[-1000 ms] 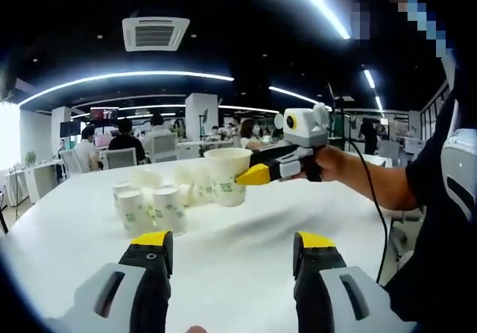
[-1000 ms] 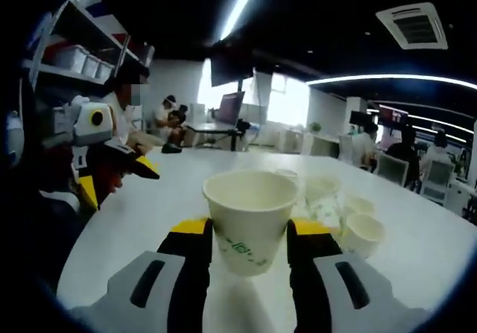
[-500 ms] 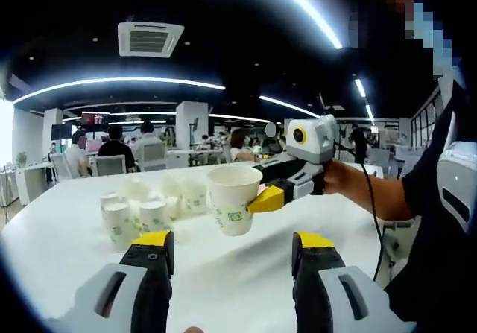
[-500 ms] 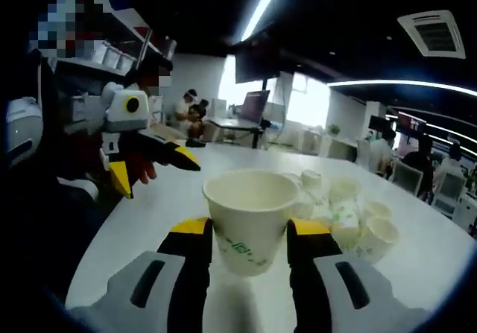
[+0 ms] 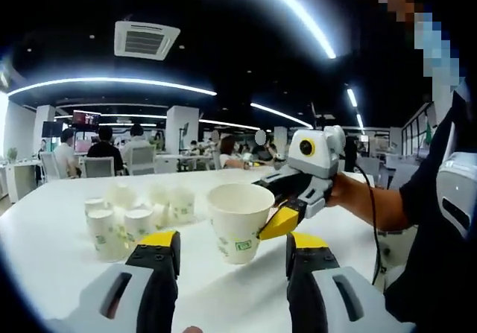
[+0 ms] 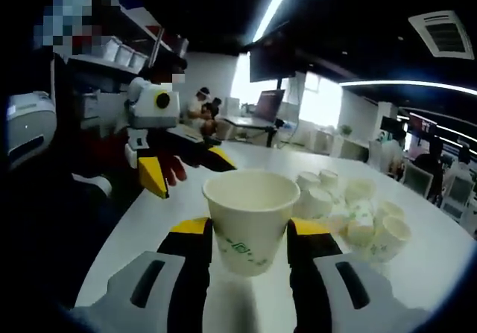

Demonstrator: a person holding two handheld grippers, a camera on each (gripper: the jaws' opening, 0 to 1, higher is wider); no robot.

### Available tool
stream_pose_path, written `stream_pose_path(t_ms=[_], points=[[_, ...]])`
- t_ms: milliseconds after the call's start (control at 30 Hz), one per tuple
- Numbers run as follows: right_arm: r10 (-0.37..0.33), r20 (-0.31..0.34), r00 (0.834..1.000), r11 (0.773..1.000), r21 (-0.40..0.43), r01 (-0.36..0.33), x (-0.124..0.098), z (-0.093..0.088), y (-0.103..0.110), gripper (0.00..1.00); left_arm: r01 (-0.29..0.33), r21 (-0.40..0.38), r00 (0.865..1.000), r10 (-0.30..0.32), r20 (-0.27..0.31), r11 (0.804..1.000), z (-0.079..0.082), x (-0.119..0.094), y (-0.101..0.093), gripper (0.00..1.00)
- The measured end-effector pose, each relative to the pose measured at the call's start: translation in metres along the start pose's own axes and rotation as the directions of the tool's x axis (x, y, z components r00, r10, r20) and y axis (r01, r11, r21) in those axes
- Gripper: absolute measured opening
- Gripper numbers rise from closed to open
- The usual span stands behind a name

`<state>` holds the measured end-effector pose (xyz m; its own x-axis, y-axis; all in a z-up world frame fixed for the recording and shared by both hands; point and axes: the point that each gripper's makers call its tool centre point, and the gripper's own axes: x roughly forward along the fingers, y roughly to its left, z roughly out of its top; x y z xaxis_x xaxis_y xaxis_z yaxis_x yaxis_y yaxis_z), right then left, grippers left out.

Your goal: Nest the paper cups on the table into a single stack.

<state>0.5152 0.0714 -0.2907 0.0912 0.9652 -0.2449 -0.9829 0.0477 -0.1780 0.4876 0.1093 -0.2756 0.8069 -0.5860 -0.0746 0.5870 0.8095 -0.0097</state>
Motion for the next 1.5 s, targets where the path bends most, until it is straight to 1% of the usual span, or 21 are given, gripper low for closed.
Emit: stream_pose_path(t_ms=[133, 333, 667, 1133, 1367, 1500], points=[[0.026, 0.007, 1.000, 1.000, 0.005, -0.026, 0.001, 0.001, 0.008, 0.42, 0.016, 0.006, 1.000, -0.016, 0.001, 1.000, 0.001, 0.002, -0.004, 0.60], [0.068, 0.015, 0.998, 0.998, 0.004, -0.068, 0.004, 0.003, 0.021, 0.42, 0.021, 0.010, 1.000, -0.021, -0.001, 1.000, 0.002, 0.004, -0.005, 0.59], [0.106, 0.011, 0.994, 0.994, 0.008, -0.106, 0.009, -0.001, 0.032, 0.42, 0.049, 0.019, 0.999, -0.048, -0.022, 0.999, -0.006, 0.010, -0.012, 0.57], [0.113, 0.005, 0.994, 0.993, 0.038, -0.114, 0.011, -0.014, 0.035, 0.42, 0.066, 0.000, 0.997, -0.066, -0.028, 0.998, -0.018, 0.015, -0.014, 0.51], [0.094, 0.004, 0.996, 0.994, 0.048, -0.094, 0.012, -0.019, 0.032, 0.42, 0.069, -0.018, 0.997, -0.070, -0.023, 0.997, -0.023, 0.017, -0.015, 0.44], [0.089, 0.007, 0.996, 0.995, 0.054, -0.089, 0.012, -0.022, 0.031, 0.42, 0.066, -0.023, 0.997, -0.066, -0.026, 0.998, -0.025, 0.019, -0.014, 0.44]])
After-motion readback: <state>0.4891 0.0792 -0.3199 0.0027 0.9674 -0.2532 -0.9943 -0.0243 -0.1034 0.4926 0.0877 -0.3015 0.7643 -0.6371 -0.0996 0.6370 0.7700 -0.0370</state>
